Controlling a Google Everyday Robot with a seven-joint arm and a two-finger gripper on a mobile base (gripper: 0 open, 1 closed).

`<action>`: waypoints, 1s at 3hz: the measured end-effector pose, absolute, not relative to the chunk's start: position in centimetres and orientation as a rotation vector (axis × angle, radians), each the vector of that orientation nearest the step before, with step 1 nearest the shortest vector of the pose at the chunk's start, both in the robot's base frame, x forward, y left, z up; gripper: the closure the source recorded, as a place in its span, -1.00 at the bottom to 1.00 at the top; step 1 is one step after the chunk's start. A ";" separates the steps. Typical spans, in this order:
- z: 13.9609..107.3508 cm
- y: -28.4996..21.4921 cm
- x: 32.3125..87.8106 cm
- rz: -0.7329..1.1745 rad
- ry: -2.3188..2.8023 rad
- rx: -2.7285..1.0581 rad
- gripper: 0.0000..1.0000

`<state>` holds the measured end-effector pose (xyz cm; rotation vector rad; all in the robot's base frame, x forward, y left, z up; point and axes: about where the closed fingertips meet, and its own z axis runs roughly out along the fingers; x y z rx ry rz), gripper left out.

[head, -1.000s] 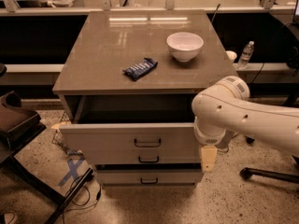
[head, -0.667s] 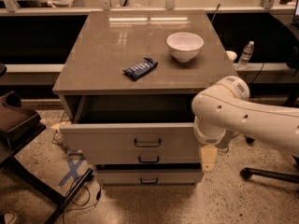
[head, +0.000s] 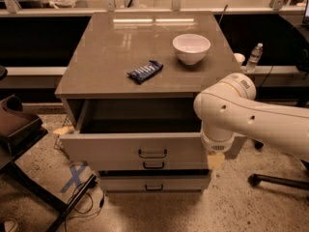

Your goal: Open top drawer

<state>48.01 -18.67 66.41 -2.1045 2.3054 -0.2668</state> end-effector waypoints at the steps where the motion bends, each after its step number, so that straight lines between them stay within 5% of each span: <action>1: 66.4 -18.7 48.0 -0.267 2.306 -2.104 0.28; 2: 66.7 -18.7 48.0 -0.267 2.306 -2.104 0.76; 3: 67.3 -18.7 48.0 -0.266 2.306 -2.104 1.00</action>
Offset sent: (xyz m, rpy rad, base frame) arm -0.1051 -0.0159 -0.0049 -0.0138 0.1904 -0.1845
